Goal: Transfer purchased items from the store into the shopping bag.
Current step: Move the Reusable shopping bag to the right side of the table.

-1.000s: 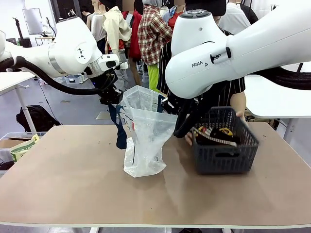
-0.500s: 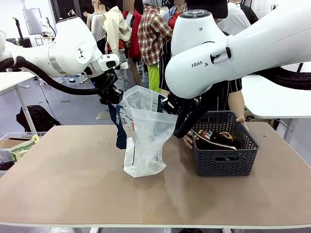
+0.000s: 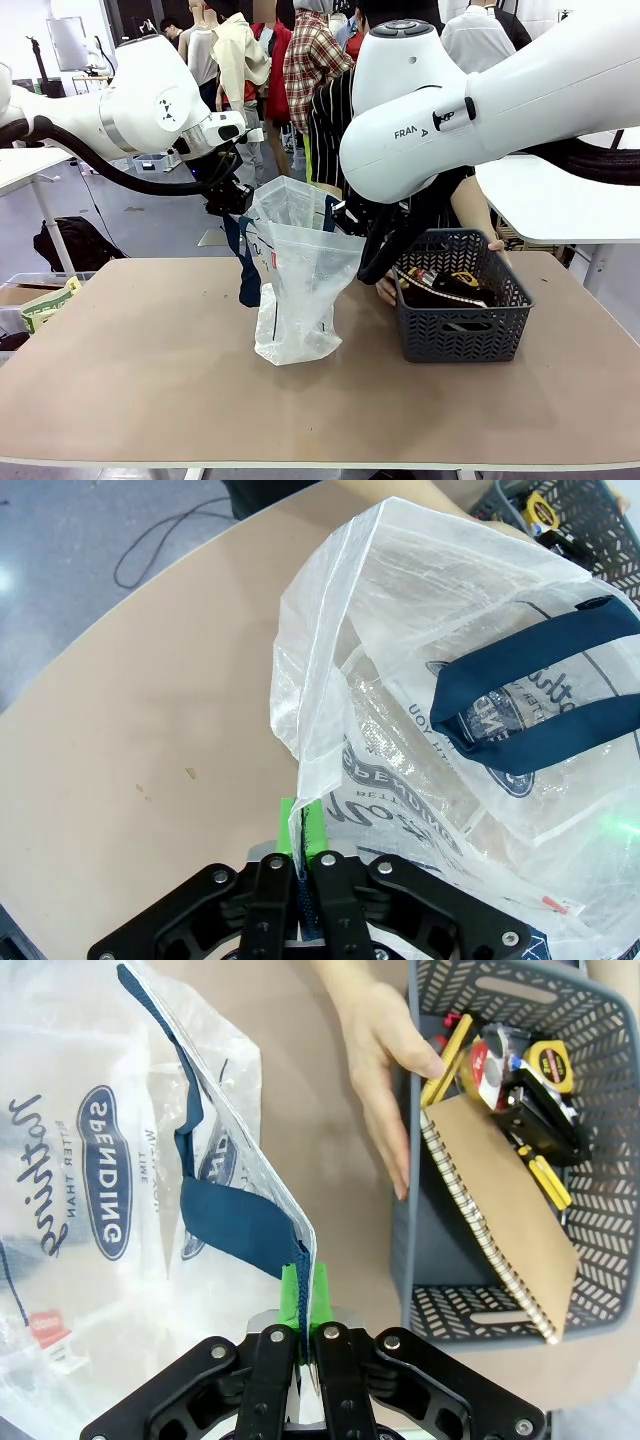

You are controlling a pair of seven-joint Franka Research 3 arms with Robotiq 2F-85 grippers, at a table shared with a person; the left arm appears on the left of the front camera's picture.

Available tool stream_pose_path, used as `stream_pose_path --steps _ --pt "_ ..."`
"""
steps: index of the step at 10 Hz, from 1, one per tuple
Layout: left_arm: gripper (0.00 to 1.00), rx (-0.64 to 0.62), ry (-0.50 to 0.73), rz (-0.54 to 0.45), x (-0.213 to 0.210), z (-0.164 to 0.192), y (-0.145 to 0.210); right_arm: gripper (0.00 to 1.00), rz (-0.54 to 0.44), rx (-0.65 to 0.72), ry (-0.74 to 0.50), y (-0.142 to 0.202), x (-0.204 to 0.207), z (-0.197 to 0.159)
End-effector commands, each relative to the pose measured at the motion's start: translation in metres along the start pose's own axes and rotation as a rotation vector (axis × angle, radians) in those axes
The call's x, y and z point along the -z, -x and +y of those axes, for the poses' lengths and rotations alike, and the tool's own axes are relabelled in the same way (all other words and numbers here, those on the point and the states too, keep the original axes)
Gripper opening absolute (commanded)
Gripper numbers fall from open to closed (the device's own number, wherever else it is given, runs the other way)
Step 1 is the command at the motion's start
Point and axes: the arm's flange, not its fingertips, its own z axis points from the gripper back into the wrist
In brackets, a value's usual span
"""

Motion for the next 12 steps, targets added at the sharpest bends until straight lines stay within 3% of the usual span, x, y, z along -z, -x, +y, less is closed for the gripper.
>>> stream_pose_path --steps 1,12 --pt "0.0 0.0 -0.019 0.012 -0.0033 0.0017 -0.0008 0.0 0.004 0.001 0.006 0.002 -0.0006 -0.0015" --pt "0.0 0.0 -0.019 0.012 -0.0033 0.0017 -0.0008 0.0 0.004 0.001 0.006 0.002 -0.0006 -0.0015"
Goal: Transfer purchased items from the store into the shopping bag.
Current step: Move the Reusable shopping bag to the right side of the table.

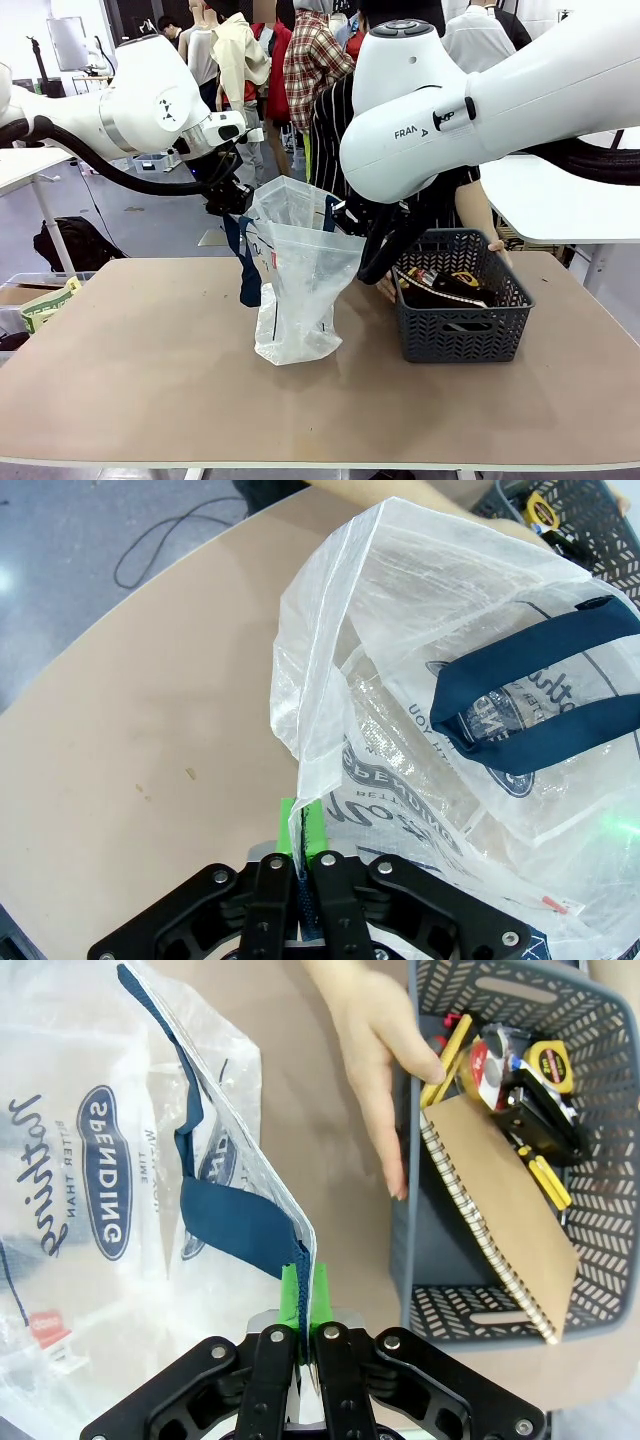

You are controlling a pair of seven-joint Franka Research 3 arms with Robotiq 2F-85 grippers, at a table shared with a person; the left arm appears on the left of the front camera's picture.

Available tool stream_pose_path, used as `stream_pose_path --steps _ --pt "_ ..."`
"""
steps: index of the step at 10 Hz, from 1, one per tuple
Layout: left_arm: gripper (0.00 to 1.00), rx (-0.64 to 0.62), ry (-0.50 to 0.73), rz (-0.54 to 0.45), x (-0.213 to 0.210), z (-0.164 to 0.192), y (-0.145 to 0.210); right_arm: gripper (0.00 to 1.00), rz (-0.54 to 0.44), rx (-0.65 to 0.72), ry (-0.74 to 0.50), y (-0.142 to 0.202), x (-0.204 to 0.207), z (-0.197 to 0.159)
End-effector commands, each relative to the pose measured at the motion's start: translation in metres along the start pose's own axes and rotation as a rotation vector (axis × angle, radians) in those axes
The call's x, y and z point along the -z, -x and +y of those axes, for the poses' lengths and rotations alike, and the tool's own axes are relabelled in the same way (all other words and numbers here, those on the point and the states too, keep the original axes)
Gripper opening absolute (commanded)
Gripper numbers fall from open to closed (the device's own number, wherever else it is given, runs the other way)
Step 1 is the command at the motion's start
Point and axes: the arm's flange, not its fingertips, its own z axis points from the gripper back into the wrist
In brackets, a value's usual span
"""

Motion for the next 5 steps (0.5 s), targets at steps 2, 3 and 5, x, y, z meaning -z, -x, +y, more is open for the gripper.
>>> stream_pose_path --steps 2,3,5 --pt "0.0 0.0 -0.019 0.012 -0.0033 0.0017 -0.0008 0.0 0.004 0.001 0.006 0.002 -0.0006 -0.0015" --pt "0.0 0.0 -0.019 0.012 -0.0033 0.0017 -0.0008 0.0 0.004 0.001 0.006 0.002 -0.0006 -0.0015" --pt "0.0 0.0 -0.019 0.012 -0.0033 0.0017 -0.0008 0.0 0.004 0.001 0.006 0.002 -0.0006 -0.0015"
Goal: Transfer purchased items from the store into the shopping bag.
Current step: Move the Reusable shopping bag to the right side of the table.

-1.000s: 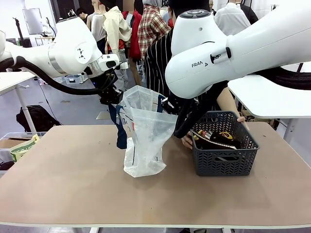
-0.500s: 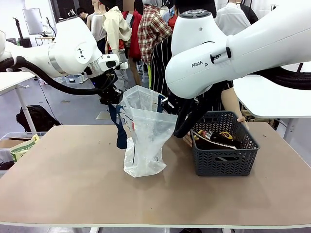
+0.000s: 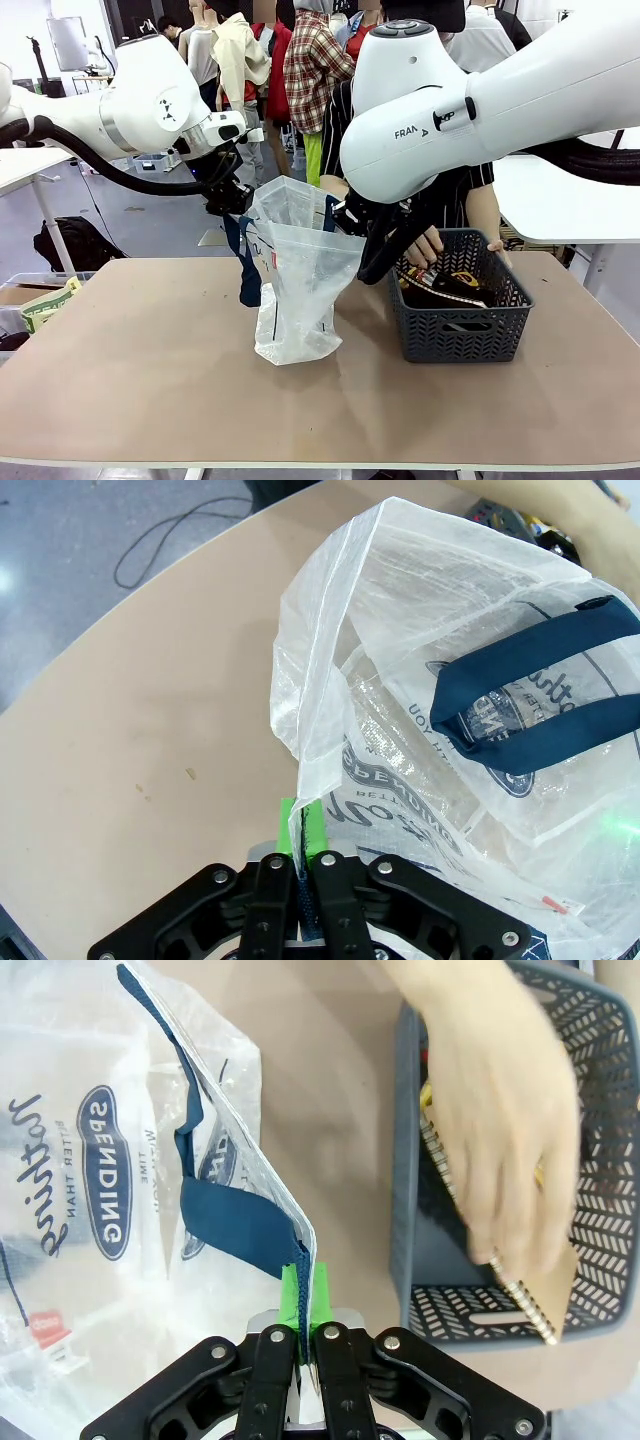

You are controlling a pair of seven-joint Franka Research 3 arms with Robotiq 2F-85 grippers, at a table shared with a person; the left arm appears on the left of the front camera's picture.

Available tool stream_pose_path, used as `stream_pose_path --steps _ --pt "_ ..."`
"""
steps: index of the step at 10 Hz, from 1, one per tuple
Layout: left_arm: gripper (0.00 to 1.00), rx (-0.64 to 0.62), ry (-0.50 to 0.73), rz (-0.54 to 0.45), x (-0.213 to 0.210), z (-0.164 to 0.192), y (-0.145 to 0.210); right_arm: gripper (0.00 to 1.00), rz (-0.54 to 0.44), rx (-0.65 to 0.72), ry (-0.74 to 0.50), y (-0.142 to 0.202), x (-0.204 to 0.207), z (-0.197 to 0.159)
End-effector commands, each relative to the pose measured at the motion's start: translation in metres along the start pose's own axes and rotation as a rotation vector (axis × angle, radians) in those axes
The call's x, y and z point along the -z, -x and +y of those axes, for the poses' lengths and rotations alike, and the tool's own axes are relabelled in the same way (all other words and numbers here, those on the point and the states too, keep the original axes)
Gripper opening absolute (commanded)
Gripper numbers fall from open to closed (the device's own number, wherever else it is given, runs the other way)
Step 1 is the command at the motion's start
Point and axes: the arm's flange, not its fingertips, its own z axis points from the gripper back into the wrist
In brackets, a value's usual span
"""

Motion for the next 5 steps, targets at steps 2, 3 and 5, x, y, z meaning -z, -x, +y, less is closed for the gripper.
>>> stream_pose_path --steps 2,3,5 --pt "0.0 0.0 -0.019 0.012 -0.0033 0.0017 -0.0008 0.0 0.004 0.001 0.006 0.002 -0.0006 -0.0015" --pt "0.0 0.0 -0.019 0.012 -0.0033 0.0017 -0.0008 0.0 0.004 0.001 0.006 0.002 -0.0006 -0.0015" --pt "0.0 0.0 -0.019 0.012 -0.0033 0.0017 -0.0008 0.0 0.004 0.001 0.006 0.002 -0.0006 -0.0015"
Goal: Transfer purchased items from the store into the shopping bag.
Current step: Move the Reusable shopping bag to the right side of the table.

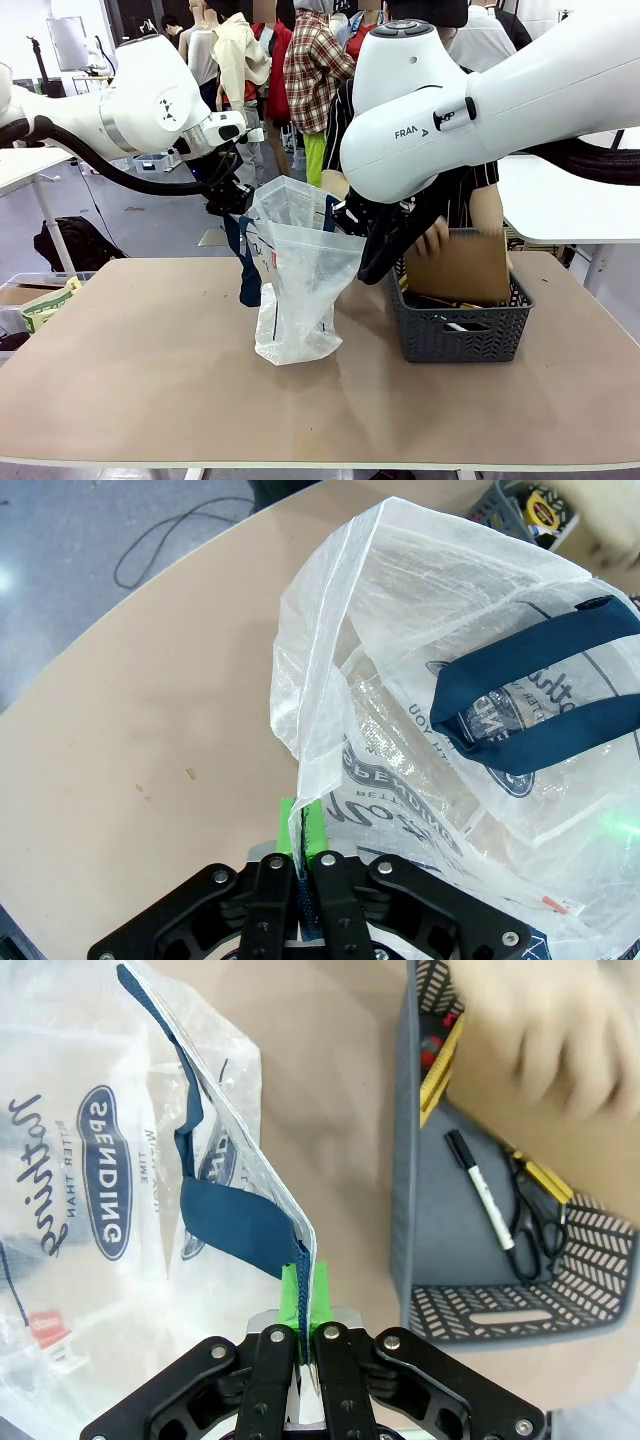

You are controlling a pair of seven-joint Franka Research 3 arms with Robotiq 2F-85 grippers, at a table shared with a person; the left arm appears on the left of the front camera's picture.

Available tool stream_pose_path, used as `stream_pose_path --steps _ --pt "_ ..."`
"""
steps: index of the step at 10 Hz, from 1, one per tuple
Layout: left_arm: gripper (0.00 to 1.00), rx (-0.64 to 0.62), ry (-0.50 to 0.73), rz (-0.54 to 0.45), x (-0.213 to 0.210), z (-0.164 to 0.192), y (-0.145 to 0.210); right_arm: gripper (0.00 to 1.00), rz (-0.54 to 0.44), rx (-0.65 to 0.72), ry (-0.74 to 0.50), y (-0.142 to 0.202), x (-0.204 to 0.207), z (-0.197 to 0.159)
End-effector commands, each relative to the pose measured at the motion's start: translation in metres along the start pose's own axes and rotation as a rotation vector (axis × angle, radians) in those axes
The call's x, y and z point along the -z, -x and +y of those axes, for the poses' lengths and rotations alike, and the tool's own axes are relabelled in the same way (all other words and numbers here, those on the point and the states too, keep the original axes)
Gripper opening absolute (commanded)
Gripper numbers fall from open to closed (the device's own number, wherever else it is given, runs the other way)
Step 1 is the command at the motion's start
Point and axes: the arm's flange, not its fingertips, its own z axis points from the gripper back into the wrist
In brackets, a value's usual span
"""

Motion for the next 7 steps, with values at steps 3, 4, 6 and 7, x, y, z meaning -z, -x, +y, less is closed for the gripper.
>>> stream_pose_path --steps 3,4,6,7 --pt "0.0 0.0 -0.019 0.012 -0.0033 0.0017 -0.0008 0.0 0.004 0.001 0.006 0.002 -0.0006 -0.0015" --pt "0.0 0.0 -0.019 0.012 -0.0033 0.0017 -0.0008 0.0 0.004 0.001 0.006 0.002 -0.0006 -0.0015" --pt "0.0 0.0 -0.019 0.012 -0.0033 0.0017 -0.0008 0.0 0.004 0.001 0.006 0.002 -0.0006 -0.0015" --pt "0.0 0.0 -0.019 0.012 -0.0033 0.0017 -0.0008 0.0 0.004 0.001 0.006 0.002 -0.0006 -0.0015"
